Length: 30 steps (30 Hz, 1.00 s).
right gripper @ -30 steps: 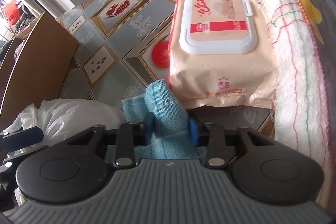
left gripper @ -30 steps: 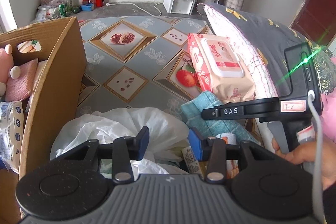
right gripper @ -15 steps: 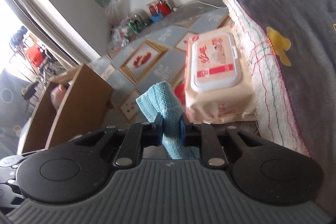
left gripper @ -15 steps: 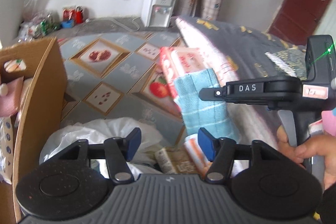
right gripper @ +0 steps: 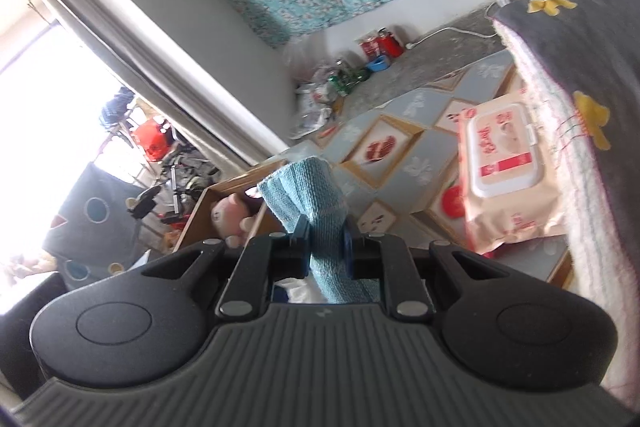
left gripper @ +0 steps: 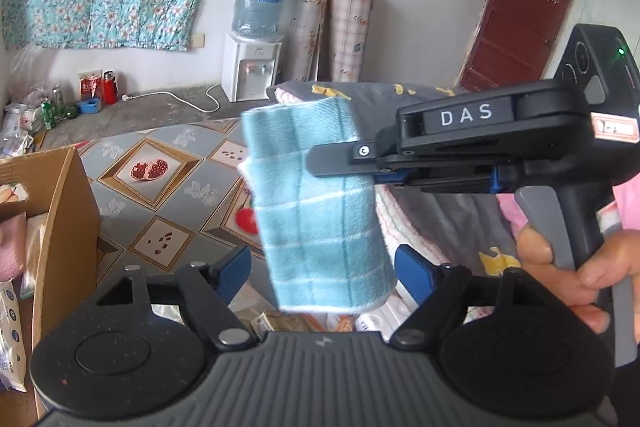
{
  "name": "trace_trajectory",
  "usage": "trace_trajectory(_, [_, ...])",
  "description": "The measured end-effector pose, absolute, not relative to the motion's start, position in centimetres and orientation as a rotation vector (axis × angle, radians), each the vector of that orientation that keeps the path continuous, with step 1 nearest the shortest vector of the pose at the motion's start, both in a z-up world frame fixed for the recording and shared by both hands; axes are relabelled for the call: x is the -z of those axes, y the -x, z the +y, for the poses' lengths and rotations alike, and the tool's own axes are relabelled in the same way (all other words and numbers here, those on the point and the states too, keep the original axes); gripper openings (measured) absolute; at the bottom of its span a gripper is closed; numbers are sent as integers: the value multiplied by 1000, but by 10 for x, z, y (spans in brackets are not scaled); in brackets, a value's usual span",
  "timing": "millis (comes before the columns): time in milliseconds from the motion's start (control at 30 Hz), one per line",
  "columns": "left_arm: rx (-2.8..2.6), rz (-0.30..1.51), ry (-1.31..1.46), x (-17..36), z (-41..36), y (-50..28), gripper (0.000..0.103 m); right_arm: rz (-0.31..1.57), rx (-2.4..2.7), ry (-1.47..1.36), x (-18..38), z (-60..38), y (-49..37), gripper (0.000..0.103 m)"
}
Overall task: Organize soft objects
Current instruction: 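Carry the towel with the right tool over the cardboard box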
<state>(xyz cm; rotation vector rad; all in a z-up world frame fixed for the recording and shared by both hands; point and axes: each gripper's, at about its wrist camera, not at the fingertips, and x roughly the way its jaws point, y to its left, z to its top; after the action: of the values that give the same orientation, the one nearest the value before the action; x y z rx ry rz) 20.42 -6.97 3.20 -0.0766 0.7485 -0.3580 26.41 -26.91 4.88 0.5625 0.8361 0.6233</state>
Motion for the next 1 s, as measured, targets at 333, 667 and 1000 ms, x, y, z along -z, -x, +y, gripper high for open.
trace_trajectory(333, [371,689,119,-55,-43,-175,66,852,-748,-595,-82,-237,-236,14])
trace_trajectory(667, [304,627,155,-80,-1,-135,65,843,-874,-547,-123,-177,-208,14])
trace_trajectory(1000, [174,601,207,-99,62,-101,64,891,-1006,-527,-141,-93,-191,14])
